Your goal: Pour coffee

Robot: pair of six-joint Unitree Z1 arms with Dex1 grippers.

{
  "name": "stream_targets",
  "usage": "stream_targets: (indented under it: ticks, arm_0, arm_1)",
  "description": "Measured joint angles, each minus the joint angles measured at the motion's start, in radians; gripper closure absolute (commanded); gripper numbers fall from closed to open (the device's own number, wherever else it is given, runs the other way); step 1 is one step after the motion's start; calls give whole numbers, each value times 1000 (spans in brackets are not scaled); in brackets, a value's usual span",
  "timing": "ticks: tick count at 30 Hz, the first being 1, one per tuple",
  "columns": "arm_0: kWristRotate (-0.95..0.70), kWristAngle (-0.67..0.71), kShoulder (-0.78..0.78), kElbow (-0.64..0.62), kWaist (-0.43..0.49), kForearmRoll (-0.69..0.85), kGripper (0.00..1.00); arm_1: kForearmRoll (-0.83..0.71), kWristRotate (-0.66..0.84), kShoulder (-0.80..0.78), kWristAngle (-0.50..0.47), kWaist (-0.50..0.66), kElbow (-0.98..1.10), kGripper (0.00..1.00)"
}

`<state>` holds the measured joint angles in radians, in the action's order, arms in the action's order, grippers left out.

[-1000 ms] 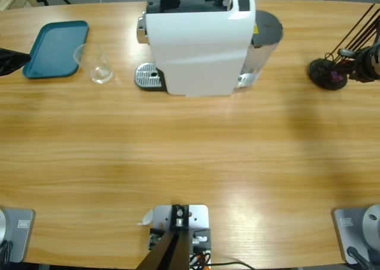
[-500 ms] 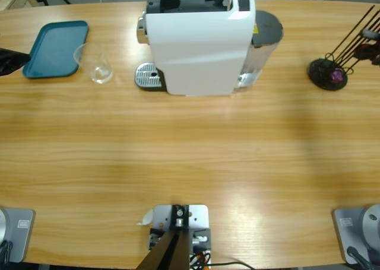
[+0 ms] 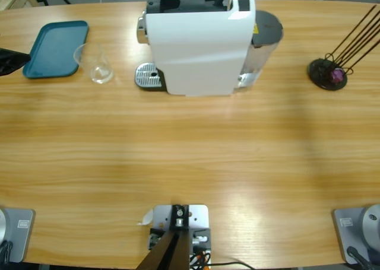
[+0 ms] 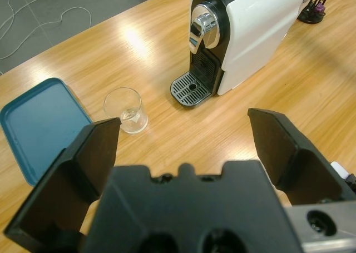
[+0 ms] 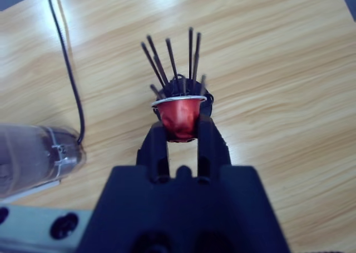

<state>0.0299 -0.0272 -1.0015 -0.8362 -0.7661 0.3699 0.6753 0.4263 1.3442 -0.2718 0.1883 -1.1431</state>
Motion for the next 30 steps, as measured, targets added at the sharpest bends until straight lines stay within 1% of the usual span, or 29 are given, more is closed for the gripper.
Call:
stream_targets:
  ticks: [3, 6, 9, 13, 16, 18, 21, 23, 25, 30]
  arm_0:
    - [0, 0, -1, -2, 0, 0, 11]
    - [0, 0, -13, -13, 0, 0, 13]
    - [0, 0, -29, -35, 0, 0, 13]
    - [0, 0, -46, -67, 0, 1, 13]
    - [0, 0, -49, -75, 0, 2, 13]
    - [0, 0, -49, -75, 0, 5, 13]
    - [0, 0, -49, -75, 0, 12, 13]
    - [0, 0, -49, -75, 0, 15, 13]
    - [0, 0, -49, -75, 0, 16, 13]
    - [0, 0, -48, -75, 0, 17, 13]
  arm_1:
    - [50, -53, -15, 0, 28, -48, 1000]
    - [90, -149, -16, 7, 114, -98, 1000]
    - [110, -277, -16, 25, 261, -123, 1000]
    - [118, -460, -16, 61, 506, -131, 1000]
    - [124, -570, -16, 126, 662, -139, 1000]
    - [124, -634, -15, 187, 723, -144, 1000]
    - [125, -734, 8, 273, 768, -167, 1000]
    - [130, -802, 57, 314, 780, -239, 1000]
    - [150, -850, 115, 326, 784, -322, 1000]
    - [255, -949, 297, 331, 789, -603, 1000]
